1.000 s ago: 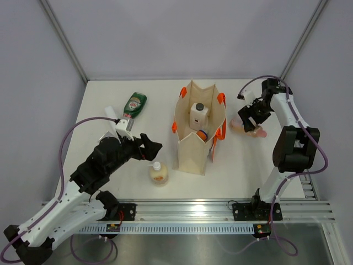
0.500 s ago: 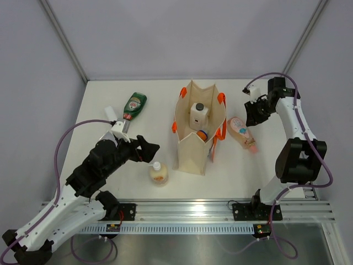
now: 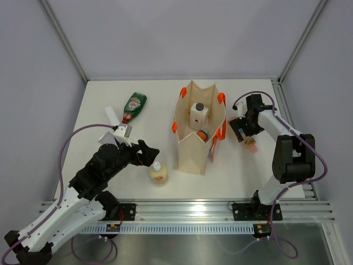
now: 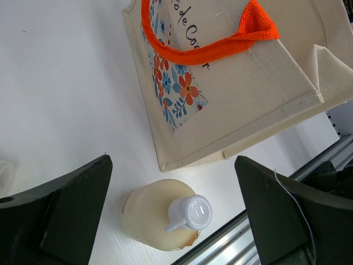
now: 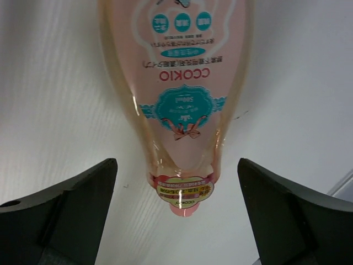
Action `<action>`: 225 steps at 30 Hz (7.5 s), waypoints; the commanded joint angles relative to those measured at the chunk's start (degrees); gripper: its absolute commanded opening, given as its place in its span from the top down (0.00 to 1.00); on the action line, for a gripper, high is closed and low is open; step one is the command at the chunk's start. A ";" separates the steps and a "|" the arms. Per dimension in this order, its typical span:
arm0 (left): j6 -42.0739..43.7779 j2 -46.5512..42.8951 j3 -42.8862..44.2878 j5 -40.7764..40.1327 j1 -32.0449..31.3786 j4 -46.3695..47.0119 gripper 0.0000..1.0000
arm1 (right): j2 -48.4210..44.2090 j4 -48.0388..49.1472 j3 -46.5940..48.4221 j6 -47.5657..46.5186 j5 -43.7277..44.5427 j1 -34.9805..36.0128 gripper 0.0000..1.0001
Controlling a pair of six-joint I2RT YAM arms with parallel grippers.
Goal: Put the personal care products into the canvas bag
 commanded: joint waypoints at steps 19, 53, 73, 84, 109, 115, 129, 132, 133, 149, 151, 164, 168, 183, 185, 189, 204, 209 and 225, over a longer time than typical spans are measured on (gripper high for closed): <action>2.76 -0.66 0.20 0.01 0.17 2.51 0.01 | 16.88 -7.60 10.95 -9.84 -5.80 -1.97 0.01; -4.88 -6.64 3.62 3.87 0.17 0.66 0.01 | -9.80 -17.71 10.16 -0.17 -51.42 -20.34 1.00; -5.06 -3.83 3.98 3.27 0.17 3.21 0.01 | -13.02 -23.95 42.41 2.29 -43.53 2.67 1.00; -5.24 -5.76 3.36 0.19 0.17 -1.88 0.01 | 0.10 -24.49 42.61 -6.49 -16.11 22.10 1.00; -9.72 -2.51 1.96 -2.45 0.17 -10.49 0.01 | 2.49 -30.11 54.19 -8.97 -9.93 29.95 0.01; -17.36 0.83 1.34 1.41 -0.27 -9.54 0.02 | -10.25 -22.83 45.96 -2.55 -36.05 18.08 0.01; -22.47 17.60 9.78 -24.32 -24.94 -20.79 0.02 | -33.20 -9.11 9.12 -2.89 -45.36 11.92 0.01; -19.58 21.99 8.64 -29.68 -29.61 -15.53 0.01 | -35.31 -8.14 6.83 -3.42 -47.64 10.86 0.00; -18.35 23.32 8.38 -30.22 -30.24 -14.56 0.01 | -36.19 -7.88 6.48 -3.42 -48.26 10.86 0.00; -14.83 27.11 -3.66 -33.57 -30.77 -0.94 0.01 | -39.89 -6.74 2.61 -4.92 -50.99 9.63 0.00; -14.56 27.64 -4.37 -33.83 -30.77 2.32 0.01 | -39.98 -6.47 2.52 -4.92 -50.99 9.63 0.01; -9.65 22.47 -2.45 -38.49 -30.77 5.68 0.93 | -41.99 -6.29 2.25 -4.57 -50.20 9.19 0.01; 1.31 13.68 4.75 -30.79 -30.77 4.43 1.00 | -43.75 -5.16 2.08 -3.34 -49.14 8.84 0.01; 16.21 36.93 52.55 -3.81 -10.66 5.67 1.00 | -44.37 0.03 3.92 8.09 -44.13 1.46 0.01; 15.42 43.35 55.21 0.60 -6.19 5.67 1.00 | -44.37 -0.14 3.93 8.27 -44.48 0.41 0.00; 14.01 53.37 62.05 12.65 -3.26 3.48 1.00 | -44.72 -0.23 3.49 8.53 -44.40 -1.44 0.01; 16.12 58.49 56.62 16.09 -3.09 -1.71 0.01 | -42.88 -3.04 0.76 5.72 -45.98 -2.59 0.00; 15.51 59.45 61.54 16.27 -1.07 -4.69 0.01 | -41.83 -4.36 2.43 4.84 -45.80 -2.59 0.01; -20.86 24.67 24.65 -13.95 14.83 -14.88 0.01 | -44.11 7.50 -3.72 15.48 -36.56 -2.85 0.01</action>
